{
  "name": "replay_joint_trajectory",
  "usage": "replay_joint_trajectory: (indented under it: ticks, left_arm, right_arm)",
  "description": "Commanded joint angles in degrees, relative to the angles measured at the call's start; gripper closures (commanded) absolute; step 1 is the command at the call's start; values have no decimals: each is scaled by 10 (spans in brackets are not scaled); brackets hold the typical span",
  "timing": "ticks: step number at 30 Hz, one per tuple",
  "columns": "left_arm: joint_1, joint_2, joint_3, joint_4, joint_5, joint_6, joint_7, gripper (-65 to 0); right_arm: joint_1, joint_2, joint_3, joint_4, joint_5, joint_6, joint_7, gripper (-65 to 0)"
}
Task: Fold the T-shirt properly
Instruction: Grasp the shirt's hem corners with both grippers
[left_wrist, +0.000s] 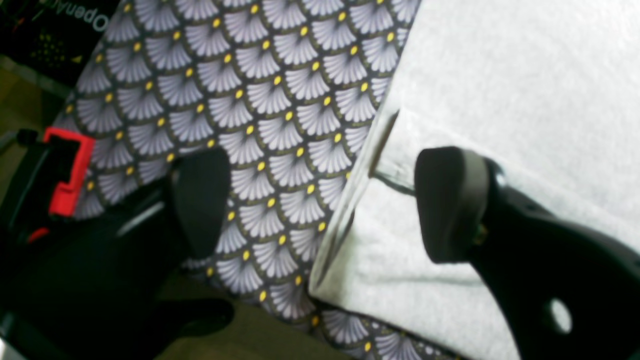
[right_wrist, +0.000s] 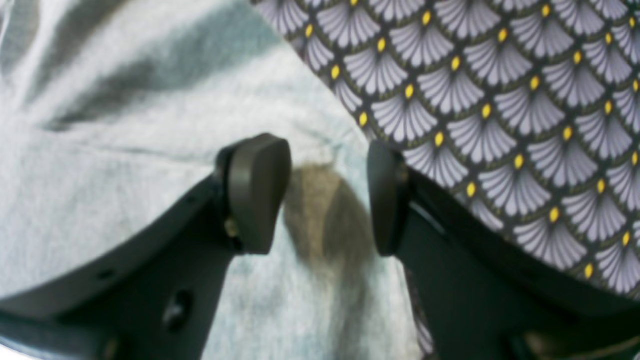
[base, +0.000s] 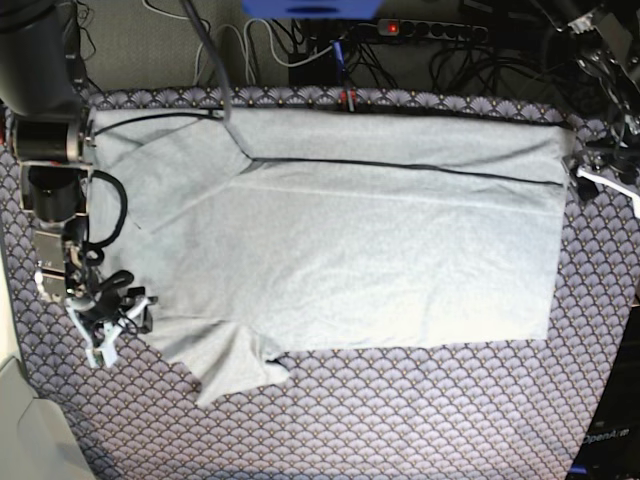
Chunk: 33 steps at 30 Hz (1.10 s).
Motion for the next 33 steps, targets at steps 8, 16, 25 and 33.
replay_joint_trajectory:
  ticks: [8, 16, 25, 33]
  left_arm:
    - [-4, -8, -1, 11, -5, 0, -13, -564]
    - [-4, -8, -1, 11, -5, 0, -13, -564]
    - [-6, -8, -1, 5, -5, -2, -13, -564]
    - [-60, -10, 0, -39, -5, -3, -13, -565]
  right_arm:
    - [8, 13, 2, 9, 6, -58, 17, -303]
    - [0, 10, 2, 8, 6, -58, 17, -303]
    - [-22, 10, 2, 8, 6, -58, 16, -298]
    - [-22, 12, 4, 11, 7, -59, 13, 0]
